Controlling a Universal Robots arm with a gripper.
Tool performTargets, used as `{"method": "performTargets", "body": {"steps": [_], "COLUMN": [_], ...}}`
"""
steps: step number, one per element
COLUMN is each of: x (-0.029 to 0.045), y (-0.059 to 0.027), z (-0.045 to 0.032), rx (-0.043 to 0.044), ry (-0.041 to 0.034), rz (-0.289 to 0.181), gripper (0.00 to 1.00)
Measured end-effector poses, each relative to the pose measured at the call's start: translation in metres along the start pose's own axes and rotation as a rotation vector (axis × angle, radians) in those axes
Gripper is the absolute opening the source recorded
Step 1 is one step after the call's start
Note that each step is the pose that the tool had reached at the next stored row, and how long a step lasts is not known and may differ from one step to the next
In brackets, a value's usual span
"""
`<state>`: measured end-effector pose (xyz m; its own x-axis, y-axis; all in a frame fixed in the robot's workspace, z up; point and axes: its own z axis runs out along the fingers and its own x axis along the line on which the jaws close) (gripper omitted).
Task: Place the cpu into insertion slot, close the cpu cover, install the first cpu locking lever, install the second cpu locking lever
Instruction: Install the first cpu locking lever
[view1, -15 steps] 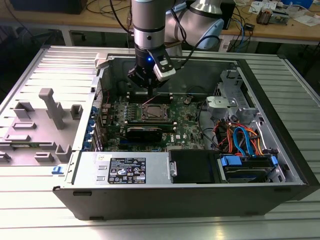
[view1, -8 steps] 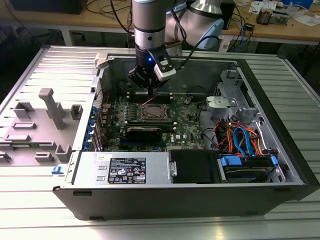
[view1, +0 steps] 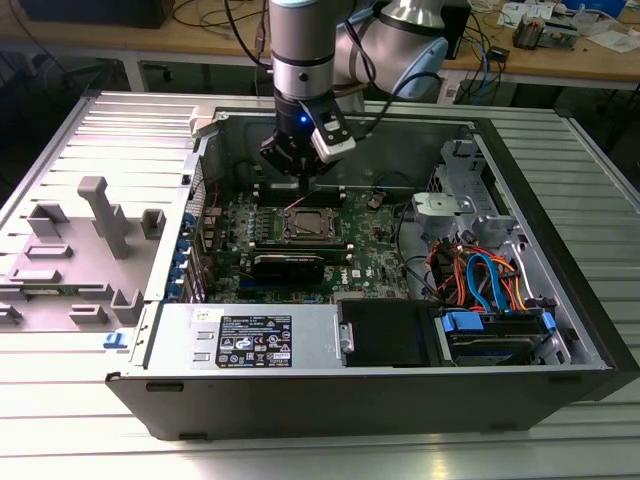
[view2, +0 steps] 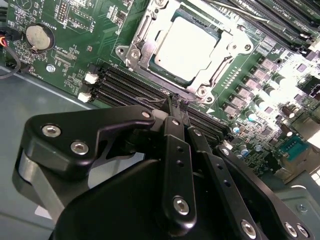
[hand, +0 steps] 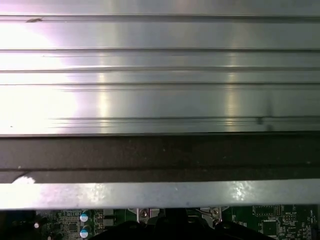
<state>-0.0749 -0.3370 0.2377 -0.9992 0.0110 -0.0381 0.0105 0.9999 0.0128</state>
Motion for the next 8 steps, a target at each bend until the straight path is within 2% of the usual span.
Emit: {"method": "performTargets", "body": {"steps": [8], "x": [-0.0058], "y": [0.0018], "z": [0.0029], "rx": [0.0002], "ry": [0.0074], "rz": [0.001], "gripper": [0.11]}}
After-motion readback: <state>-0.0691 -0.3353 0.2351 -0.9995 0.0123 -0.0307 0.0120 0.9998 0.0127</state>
